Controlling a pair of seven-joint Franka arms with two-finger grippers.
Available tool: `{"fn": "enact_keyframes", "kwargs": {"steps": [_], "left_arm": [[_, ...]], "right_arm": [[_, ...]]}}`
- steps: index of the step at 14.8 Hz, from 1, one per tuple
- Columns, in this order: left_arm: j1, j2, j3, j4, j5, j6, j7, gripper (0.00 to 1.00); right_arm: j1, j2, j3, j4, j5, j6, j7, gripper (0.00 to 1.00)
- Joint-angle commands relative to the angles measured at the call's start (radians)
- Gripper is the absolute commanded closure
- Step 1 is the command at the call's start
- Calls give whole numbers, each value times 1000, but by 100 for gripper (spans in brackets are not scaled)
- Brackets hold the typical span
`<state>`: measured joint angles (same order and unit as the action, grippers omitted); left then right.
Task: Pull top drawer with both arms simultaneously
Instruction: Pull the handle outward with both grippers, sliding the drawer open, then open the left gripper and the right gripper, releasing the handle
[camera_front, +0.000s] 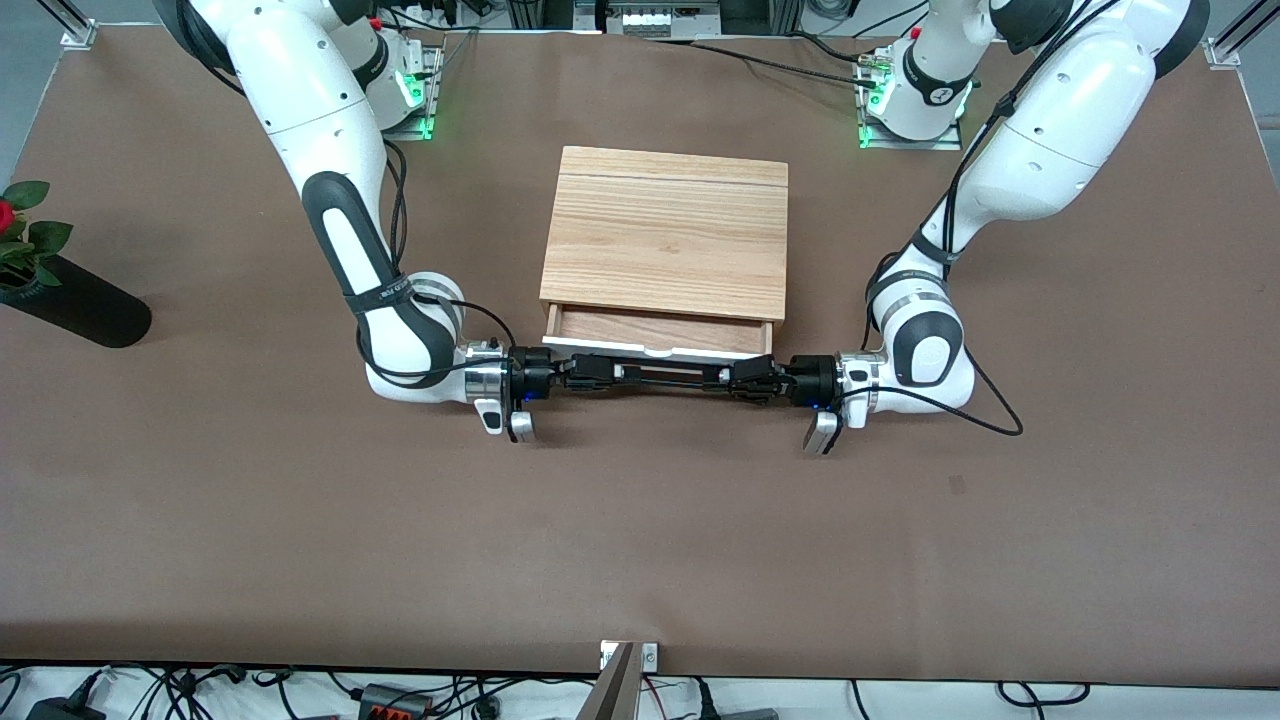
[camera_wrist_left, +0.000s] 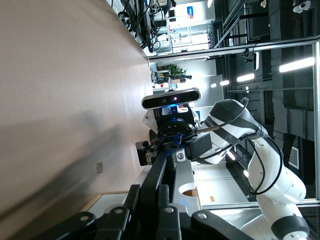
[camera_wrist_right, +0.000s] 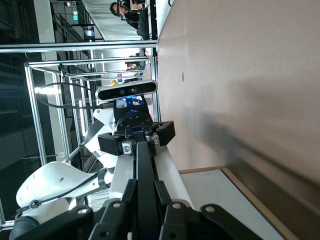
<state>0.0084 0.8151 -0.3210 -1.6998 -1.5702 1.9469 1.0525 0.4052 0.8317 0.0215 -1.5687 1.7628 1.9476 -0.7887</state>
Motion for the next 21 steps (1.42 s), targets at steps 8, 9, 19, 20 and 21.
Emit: {"fn": "enact_keyframes", "kwargs": {"steps": [8,9,19,20,21], "left_arm": [[-19,105,43,144,59,135,98,88],[-19,105,43,146,59,135,96,89],[-42,133,66,212,74,135,110,0],[-35,133,66,226,78,133,107,0],[-34,130,68,256,79,132,92,0]], "right_arm": [[-37,56,-6,139,84,102,40,100],[-37,56,-6,139,84,102,40,100],[-40,35,-6,124,44,108,43,0],[-40,29,-11,122,25,108,67,0],[-36,17,-30,124,-24,108,125,0]]}}
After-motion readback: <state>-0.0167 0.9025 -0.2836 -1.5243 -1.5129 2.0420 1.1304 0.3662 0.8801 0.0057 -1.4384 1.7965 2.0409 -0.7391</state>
